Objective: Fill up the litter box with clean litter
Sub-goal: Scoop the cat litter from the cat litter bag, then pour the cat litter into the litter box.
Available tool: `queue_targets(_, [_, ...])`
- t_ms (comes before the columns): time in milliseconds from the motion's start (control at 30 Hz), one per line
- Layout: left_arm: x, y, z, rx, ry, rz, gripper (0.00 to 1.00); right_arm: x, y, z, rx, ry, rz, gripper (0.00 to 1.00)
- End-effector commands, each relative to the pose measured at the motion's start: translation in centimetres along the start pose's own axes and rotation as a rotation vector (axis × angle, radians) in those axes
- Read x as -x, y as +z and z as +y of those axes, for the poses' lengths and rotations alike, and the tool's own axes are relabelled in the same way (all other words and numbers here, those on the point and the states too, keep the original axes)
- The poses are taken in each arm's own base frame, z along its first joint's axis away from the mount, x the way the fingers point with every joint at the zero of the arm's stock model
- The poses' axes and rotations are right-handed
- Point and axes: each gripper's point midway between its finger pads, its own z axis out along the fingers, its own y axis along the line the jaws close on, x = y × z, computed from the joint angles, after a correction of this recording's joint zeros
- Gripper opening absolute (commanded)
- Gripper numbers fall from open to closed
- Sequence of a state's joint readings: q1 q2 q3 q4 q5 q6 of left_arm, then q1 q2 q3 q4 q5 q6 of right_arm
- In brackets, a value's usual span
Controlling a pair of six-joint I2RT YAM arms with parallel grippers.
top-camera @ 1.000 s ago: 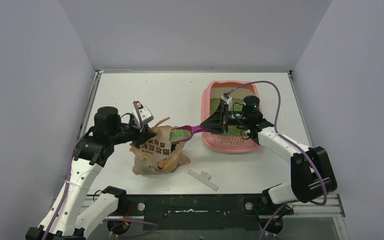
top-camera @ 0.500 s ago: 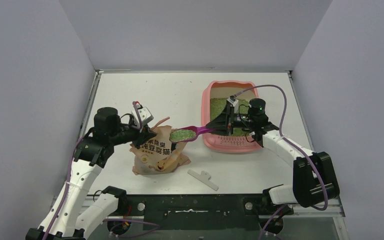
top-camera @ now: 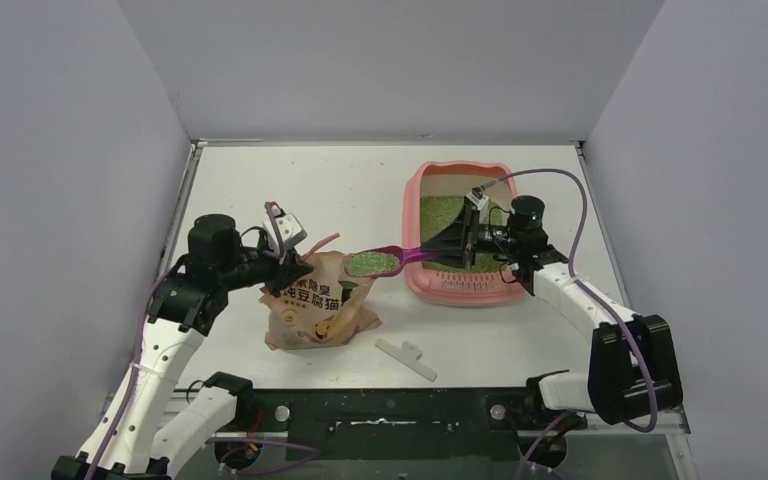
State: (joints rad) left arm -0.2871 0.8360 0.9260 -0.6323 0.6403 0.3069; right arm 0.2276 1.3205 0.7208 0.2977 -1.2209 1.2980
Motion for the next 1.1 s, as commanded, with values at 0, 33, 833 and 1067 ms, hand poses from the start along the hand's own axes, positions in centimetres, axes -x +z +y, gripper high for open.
queue_targets(0, [5.2, -0.5, 0.1, -0.004, 0.114, -0.182, 0.0, -0.5, -0.9, 1.7, 0.049, -0.068, 0.005, 0.0])
queue_targets(33, [5.2, -0.5, 0.0, -0.004, 0.113, -0.181, 0.0, -0.4, -1.0, 1.8, 0.052, -0.069, 0.002, 0.0])
queue_targets(833, [4.7, 0.3, 0.4, -0.01, 0.092, -0.162, 0.17, 6.3, -7.5, 3.2, 0.105, -0.062, -0.307, 0.0])
queue_targets(1067, [4.6, 0.4, 0.7, -0.006, 0.094, -0.153, 0.35, 9.0, -10.9, 2.3, 0.092, -0.055, -0.424, 0.0])
